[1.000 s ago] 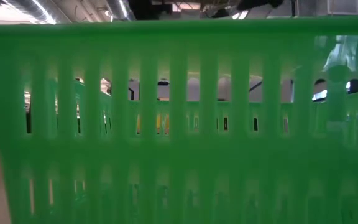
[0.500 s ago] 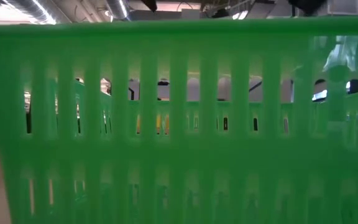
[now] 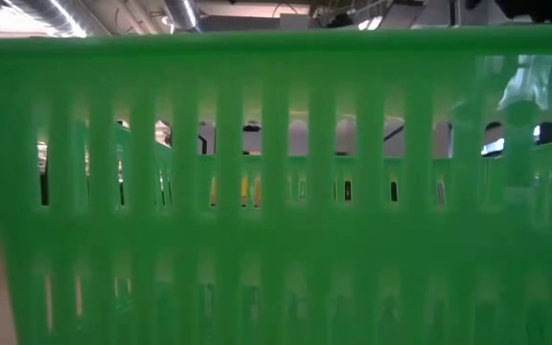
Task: Stack baskets on shelf by color
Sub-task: Stack the top green bin on top of the green bin on the shelf
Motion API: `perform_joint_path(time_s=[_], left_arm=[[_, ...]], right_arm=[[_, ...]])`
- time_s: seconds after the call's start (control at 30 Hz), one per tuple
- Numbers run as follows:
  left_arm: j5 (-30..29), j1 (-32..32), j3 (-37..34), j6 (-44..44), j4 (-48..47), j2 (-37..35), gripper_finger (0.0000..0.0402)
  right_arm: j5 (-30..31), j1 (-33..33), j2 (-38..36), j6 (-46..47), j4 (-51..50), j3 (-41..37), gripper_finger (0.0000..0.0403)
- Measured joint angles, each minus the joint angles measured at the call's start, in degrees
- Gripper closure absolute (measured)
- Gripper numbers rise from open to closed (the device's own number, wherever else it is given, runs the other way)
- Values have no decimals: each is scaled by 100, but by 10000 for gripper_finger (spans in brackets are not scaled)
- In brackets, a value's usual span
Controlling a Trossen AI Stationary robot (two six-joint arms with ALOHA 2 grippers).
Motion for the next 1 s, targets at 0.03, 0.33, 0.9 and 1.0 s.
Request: perform_joint_path(time_s=[0.03, 0.33, 0.9, 1.0], left_arm=[[4, -23, 0, -1, -1, 0, 343], [-2, -81, 0, -1, 1, 0, 343], [-44, -74, 0, -20, 8, 2, 343], [-44, -75, 0, -130, 8, 2, 343]], right_arm=[[27, 83, 33, 9, 215, -146, 318], [-22, 494, 441, 590, 1579, -1046, 318], [455, 619, 694, 820, 2070, -1287, 318], [617, 619, 694, 858, 2068, -1289, 318]])
